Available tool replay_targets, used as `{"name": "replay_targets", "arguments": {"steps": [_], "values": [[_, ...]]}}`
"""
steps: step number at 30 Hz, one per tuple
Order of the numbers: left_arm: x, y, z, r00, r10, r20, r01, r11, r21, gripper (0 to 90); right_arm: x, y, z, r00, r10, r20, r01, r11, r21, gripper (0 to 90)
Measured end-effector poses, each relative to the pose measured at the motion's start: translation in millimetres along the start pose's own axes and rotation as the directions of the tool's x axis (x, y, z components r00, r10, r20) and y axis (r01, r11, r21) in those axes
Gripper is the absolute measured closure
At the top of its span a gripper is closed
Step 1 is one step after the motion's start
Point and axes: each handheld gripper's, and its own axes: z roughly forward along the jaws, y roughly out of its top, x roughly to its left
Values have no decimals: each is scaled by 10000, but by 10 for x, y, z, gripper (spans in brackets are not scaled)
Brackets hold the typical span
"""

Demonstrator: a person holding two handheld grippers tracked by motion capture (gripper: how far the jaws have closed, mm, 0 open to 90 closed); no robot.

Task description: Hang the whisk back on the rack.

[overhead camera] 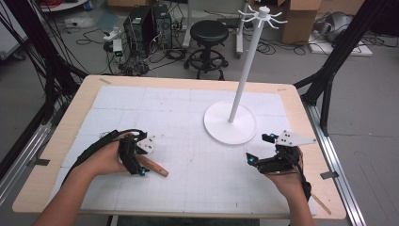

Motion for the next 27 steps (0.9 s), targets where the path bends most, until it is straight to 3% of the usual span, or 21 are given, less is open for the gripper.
{"name": "replay_targets", "arguments": {"steps": [6,13,18,27], "values": [[31,-16,25,9999,-141,-52,143,9996,233,333,1,0,3,10000,-17,5,17,10000,4,23],[46,-33,41,9993,-274,236,261,9981,558,462,1,-6,11,10000,-7,-38,7,10000,27,23],[45,-33,47,9988,-378,316,360,9977,566,475,3,-6,14,10000,-16,-21,16,10000,41,23],[39,-28,39,9984,-209,534,179,9982,567,547,5,-4,11,10000,-18,-19,18,10000,36,23]]}}
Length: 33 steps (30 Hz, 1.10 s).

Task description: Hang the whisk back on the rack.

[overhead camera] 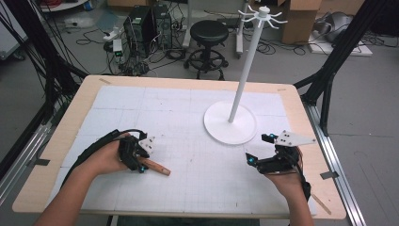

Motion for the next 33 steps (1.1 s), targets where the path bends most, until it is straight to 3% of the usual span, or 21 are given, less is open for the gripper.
{"name": "replay_targets", "arguments": {"steps": [11,15,17,18,24,33], "values": [[-3,5,-5,9999,-17,151,18,10000,-50,630,0,1,2,10000,-13,-1,13,10000,-1,23],[1,6,-12,10000,27,2,-27,10000,-8,649,0,1,3,10000,-40,5,40,10000,-9,23],[10,-2,-17,9999,-85,93,86,9999,-63,646,-1,1,2,10000,-39,2,39,10000,-12,23],[10,-5,-20,9998,-206,36,206,9997,-150,592,-1,1,1,10000,-37,4,37,10000,-15,23],[-2,13,-78,9998,-192,-52,188,9976,-669,521,0,1,5,10000,-20,19,21,10000,-10,23],[-14,79,5,10000,54,-60,-56,9994,-343,529,11,1,24,10000,-28,-5,28,10000,66,23]]}}
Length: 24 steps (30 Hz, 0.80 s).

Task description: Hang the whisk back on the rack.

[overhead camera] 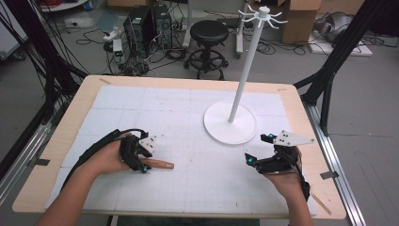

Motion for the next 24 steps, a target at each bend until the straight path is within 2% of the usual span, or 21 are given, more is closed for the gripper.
{"name": "replay_targets", "arguments": {"steps": [1,2,5,10,12,15,21,24], "values": [[1,12,18,10000,13,-74,-13,10000,63,567,-1,-1,1,10000,-5,0,5,10000,1,23],[7,26,36,10000,55,-70,-54,9998,171,567,-1,-1,1,10000,-5,0,5,10000,1,23],[19,44,50,9997,24,235,-30,9996,279,634,3,-2,4,10000,-21,55,21,10000,52,23],[58,23,50,9987,-106,503,98,9998,159,647,21,5,26,9999,-152,60,151,9998,129,23],[60,26,47,9988,-15,494,6,9998,180,654,32,13,23,9998,-179,42,179,9998,110,23],[44,40,43,9993,-86,377,77,9997,238,693,33,19,-1,9998,-160,85,160,9999,53,23],[14,52,35,9998,-4,191,-2,9995,325,695,12,-2,2,9997,-178,153,176,9998,135,23],[26,44,-14,10000,-4,72,4,10000,82,696,10,-5,17,9998,-137,138,135,9997,184,23]]}}
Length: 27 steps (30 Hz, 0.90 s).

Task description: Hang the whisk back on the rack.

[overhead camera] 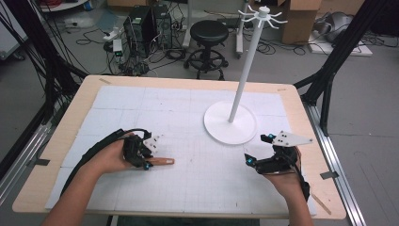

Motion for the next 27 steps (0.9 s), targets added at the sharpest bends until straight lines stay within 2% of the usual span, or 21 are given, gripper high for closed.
{"name": "replay_targets", "arguments": {"steps": [1,3,6,10,13,16,19,20,21,23,24,26,27], "values": [[4,-3,-35,9999,-59,-114,57,9998,-178,696,0,0,0,10000,0,0,0,10000,0,23],[18,-18,-112,9996,-272,-84,267,9980,-576,695,0,-1,0,10000,13,13,-13,10000,-10,23],[32,-28,-223,9980,-591,-216,565,9930,-1041,696,-4,-1,-4,10000,8,24,-8,10000,-37,23],[34,1,-379,9965,-756,-343,679,9800,-1868,698,6,4,7,10000,12,-18,-12,10000,-13,23],[47,55,-513,9952,-886,-404,751,9626,-2602,700,12,7,12,10000,-17,-47,17,10000,-4,23],[74,136,-627,9946,-937,-454,752,9478,-3099,700,15,9,10,10000,0,-53,0,10000,-13,23],[112,212,-711,9938,-1022,-429,799,9290,-3614,701,11,11,2,10000,-27,-53,26,10000,-73,23],[121,237,-730,9932,-1106,-375,880,9199,-3821,701,12,12,-3,10000,-7,-51,7,10000,-82,23],[134,260,-752,9925,-1115,-504,819,9115,-4030,701,10,12,-4,10000,-36,-37,35,10000,-93,23],[169,305,-788,9917,-1204,-452,893,8975,-4319,702,9,12,-5,10000,-47,-46,47,9999,-93,23],[180,327,-800,9909,-1247,-504,886,8872,-4528,702,11,11,-4,10000,-37,-58,36,10000,-76,23],[216,371,-832,9916,-1229,-410,902,8820,-4626,702,12,11,-1,10000,-18,-52,18,10000,-77,23],[229,394,-847,9921,-1200,-355,890,8762,-4737,702,11,10,1,10000,-41,-49,41,10000,-68,23]]}}
